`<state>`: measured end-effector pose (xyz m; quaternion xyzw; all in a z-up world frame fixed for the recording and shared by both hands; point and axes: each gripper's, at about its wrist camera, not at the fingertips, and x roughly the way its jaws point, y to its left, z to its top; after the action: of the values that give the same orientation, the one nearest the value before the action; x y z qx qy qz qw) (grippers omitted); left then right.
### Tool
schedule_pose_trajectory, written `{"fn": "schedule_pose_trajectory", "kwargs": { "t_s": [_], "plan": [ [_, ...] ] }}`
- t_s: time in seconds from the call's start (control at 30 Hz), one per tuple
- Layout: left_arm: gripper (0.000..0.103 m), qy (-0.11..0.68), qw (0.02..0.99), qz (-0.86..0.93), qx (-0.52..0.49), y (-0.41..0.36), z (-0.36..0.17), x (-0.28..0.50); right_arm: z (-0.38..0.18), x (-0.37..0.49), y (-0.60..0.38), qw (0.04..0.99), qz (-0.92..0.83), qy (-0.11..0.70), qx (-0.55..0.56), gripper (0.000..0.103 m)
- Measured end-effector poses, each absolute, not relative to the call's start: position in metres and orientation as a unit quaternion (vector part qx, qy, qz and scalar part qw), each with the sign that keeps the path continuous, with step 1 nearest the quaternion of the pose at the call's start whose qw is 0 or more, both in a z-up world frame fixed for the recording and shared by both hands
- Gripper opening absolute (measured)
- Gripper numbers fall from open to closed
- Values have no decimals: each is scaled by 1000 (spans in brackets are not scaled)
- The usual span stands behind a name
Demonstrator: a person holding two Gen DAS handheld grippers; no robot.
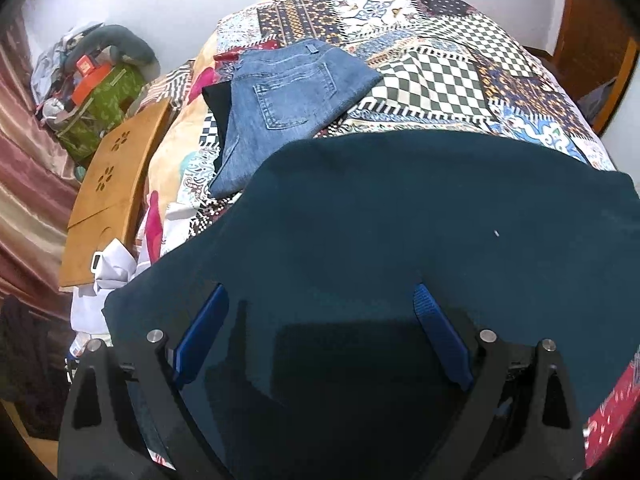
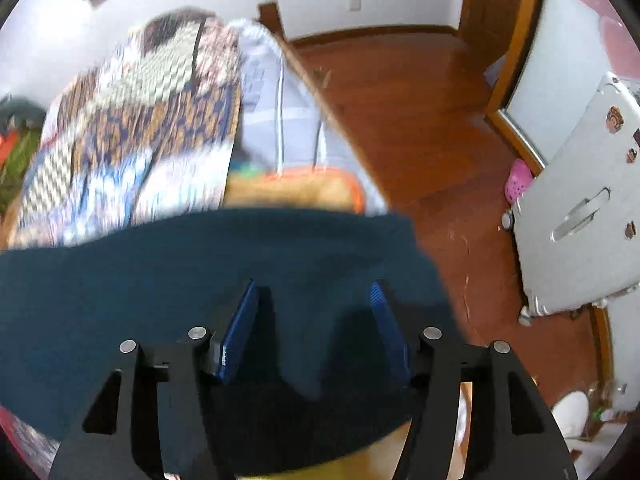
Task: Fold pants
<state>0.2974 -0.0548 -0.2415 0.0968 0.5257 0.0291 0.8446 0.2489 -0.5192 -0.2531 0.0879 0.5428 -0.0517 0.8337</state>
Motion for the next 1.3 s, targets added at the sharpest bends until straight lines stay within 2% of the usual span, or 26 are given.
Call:
{"fn": "schedule_pose_trajectory", "kwargs": {
  "t_s": [0.07, 0.2, 0.3, 0.67, 0.83, 0.97, 1.0, 1.2, 1.3],
  "plan": [
    [95, 529, 842, 15, 102, -55, -240, 291, -253, 234, -516, 845, -66, 522, 90, 62],
    [95, 535, 837, -7, 116, -56, -236, 284, -250, 205, -531, 838, -68, 519, 156, 63],
    [94, 538, 833, -13, 130, -60, -232, 285, -244, 185, -531, 836, -75, 522, 152, 66],
    [94, 543, 821, -63, 164, -105, -222, 320, -236, 143, -552, 827, -78, 467, 305, 67],
    [94, 575, 794, -98, 168, -134, -243, 334, -263, 157, -562, 799, -77, 471, 367, 67],
    [95, 568, 793, -110, 189, -156, -248, 338, -282, 165, -571, 783, -83, 462, 408, 67],
    [95, 569, 792, -114, 190, -159, -248, 339, -285, 167, -575, 780, -85, 456, 421, 66],
    [95, 582, 782, -130, 182, -174, -255, 353, -299, 181, -597, 769, -91, 446, 449, 47],
    [95, 588, 780, -137, 166, -181, -255, 358, -299, 186, -604, 771, -94, 438, 453, 28]
  ]
}}
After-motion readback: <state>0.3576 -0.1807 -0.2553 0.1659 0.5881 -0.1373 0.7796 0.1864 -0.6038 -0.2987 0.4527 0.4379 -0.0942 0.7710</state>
